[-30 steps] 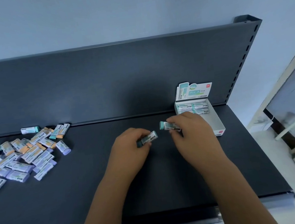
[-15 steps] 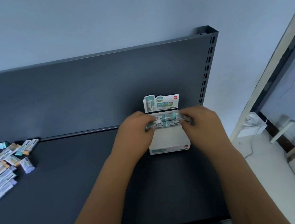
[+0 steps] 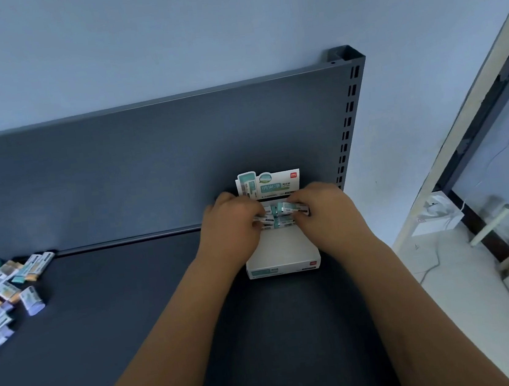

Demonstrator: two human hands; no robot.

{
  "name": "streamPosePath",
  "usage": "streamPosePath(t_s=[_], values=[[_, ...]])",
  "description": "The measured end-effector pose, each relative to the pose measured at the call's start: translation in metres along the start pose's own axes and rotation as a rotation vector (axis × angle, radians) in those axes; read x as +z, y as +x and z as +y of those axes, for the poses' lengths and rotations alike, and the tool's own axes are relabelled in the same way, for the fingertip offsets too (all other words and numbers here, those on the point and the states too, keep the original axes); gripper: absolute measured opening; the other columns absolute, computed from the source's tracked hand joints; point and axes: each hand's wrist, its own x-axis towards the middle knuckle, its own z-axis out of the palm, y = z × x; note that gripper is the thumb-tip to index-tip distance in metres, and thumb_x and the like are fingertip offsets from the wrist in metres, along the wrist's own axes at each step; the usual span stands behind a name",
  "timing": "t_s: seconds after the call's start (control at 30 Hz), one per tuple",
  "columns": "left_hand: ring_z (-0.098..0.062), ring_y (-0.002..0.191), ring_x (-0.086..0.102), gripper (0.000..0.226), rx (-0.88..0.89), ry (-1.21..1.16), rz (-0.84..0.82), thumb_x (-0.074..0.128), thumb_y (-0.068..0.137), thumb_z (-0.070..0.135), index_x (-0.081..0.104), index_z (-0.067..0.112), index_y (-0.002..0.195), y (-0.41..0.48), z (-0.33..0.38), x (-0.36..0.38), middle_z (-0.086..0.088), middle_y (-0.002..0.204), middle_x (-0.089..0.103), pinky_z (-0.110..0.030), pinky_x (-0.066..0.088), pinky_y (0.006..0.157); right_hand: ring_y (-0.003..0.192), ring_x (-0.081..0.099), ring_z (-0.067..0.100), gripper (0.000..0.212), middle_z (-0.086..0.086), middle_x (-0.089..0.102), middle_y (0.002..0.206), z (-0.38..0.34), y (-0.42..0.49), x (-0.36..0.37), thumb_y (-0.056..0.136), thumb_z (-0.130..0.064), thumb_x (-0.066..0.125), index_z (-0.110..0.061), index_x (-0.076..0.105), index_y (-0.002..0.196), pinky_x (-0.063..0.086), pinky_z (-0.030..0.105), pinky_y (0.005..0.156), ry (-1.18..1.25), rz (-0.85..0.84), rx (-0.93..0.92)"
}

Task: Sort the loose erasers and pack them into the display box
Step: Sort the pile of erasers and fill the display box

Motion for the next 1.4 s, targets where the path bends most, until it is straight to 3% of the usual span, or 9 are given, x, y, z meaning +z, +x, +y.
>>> streamPosePath(t_s=[0.13,0.3,0.7,0.93,1.07,1.2,1.4], values=[[-0.03,0.095,0.058,0.025,-0.006,0.032,0.024,0.076,0.069,0.006,0.077,0.023,0.088,0.0,0.001,0.003,0.005,0.091,0.075,-0.041,0.049,0.075,0.1,0.056,0.028,0.029,0.003,0.069,0.105,0.001,0.001,0.004,0.084,-0.013,0.067,-0.018,0.075,0.111,0.051,0.037,0.084,-0.043,0.021,0.002],[-0.028,0.1,0.053,0.022,-0.033,0.077,-0.036,0.067,0.078,0.01,0.075,0.023,0.094,-0.001,0.002,0.006,0.006,0.102,0.07,-0.037,0.041,0.078,0.101,0.056,0.028,0.027,0.002,0.07,0.106,-0.001,0.003,0.006,0.083,-0.013,0.067,-0.017,0.075,0.109,0.052,0.039,0.085,-0.065,0.007,-0.021],[-0.029,0.092,0.053,0.018,-0.005,0.162,-0.009,0.066,0.075,0.008,0.072,0.017,0.089,-0.002,0.006,0.008,0.0,0.095,0.065,-0.037,0.044,0.068,0.097,0.058,0.028,0.025,0.002,0.072,0.102,-0.006,0.004,0.009,0.078,-0.009,0.072,-0.016,0.078,0.101,0.056,0.038,0.08,-0.107,0.007,-0.053],[-0.027,0.093,0.054,0.008,-0.007,0.211,0.0,0.07,0.076,0.022,0.071,0.021,0.084,-0.002,0.005,0.01,0.004,0.09,0.065,-0.036,0.04,0.071,0.09,0.058,0.027,0.013,0.002,0.069,0.094,-0.008,0.003,0.013,0.081,-0.017,0.071,-0.018,0.079,0.09,0.055,0.038,0.072,-0.161,0.028,-0.018],[-0.028,0.083,0.058,0.007,-0.009,0.259,0.013,0.075,0.071,0.018,0.072,0.019,0.077,-0.005,0.008,0.01,0.002,0.083,0.067,-0.037,0.041,0.071,0.088,0.059,0.026,0.011,0.002,0.067,0.096,-0.011,0.0,0.014,0.084,-0.02,0.068,-0.017,0.076,0.091,0.055,0.036,0.069,-0.201,0.025,0.012],[-0.03,0.062,0.056,0.014,0.036,0.329,-0.012,0.076,0.058,0.004,0.066,0.012,0.062,-0.006,0.015,0.012,-0.005,0.067,0.062,-0.031,0.038,0.058,0.079,0.064,0.029,0.011,0.005,0.063,0.101,-0.019,-0.002,0.015,0.089,-0.019,0.064,-0.014,0.07,0.097,0.052,0.032,0.061,-0.229,-0.001,0.064],[-0.031,0.065,0.055,0.014,0.048,0.315,-0.029,0.072,0.058,-0.004,0.065,0.007,0.063,-0.006,0.015,0.012,-0.007,0.068,0.062,-0.029,0.035,0.052,0.078,0.064,0.028,0.01,0.003,0.062,0.1,-0.023,-0.004,0.012,0.09,-0.019,0.062,-0.017,0.07,0.096,0.05,0.03,0.06,-0.286,-0.022,0.088]])
